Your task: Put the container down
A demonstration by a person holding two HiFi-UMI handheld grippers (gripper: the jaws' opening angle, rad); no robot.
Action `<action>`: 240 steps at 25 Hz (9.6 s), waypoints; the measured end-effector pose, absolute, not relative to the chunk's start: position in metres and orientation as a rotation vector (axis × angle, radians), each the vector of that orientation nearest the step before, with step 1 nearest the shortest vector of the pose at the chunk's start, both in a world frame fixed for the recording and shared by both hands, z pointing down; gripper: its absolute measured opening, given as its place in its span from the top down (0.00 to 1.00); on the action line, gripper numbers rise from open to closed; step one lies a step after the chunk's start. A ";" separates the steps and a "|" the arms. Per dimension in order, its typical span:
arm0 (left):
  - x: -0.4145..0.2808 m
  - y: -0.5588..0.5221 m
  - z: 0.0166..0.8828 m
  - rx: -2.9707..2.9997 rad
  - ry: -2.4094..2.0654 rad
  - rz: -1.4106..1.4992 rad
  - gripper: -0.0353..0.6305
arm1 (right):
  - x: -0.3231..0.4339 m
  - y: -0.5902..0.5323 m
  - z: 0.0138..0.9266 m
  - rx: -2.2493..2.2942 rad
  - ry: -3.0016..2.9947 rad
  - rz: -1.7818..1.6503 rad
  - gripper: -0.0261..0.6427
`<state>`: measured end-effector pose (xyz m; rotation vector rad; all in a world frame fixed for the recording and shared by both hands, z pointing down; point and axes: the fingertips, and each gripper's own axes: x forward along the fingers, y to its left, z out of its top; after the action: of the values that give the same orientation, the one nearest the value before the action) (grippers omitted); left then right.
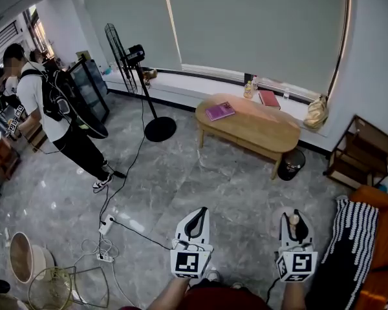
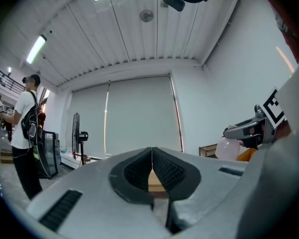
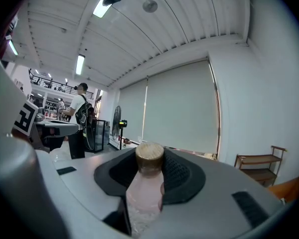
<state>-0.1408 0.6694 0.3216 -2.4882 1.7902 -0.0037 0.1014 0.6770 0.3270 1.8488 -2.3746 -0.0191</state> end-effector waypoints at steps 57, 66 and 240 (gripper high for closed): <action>-0.033 0.348 0.322 -2.455 1.795 -0.082 0.93 | 0.211 0.359 0.340 1.882 -2.405 0.045 0.76; -0.029 0.313 0.327 -2.442 1.792 -0.073 0.93 | 0.213 0.319 0.339 1.870 -2.420 0.023 0.76; -0.152 -0.418 0.646 -2.776 2.130 -0.600 0.93 | 0.016 -0.431 0.908 1.077 -1.923 0.598 0.76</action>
<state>-0.1518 -0.4182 0.6465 -2.7762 2.1299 -0.6002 0.0163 -0.4306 0.9079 1.0766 -1.9233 0.5984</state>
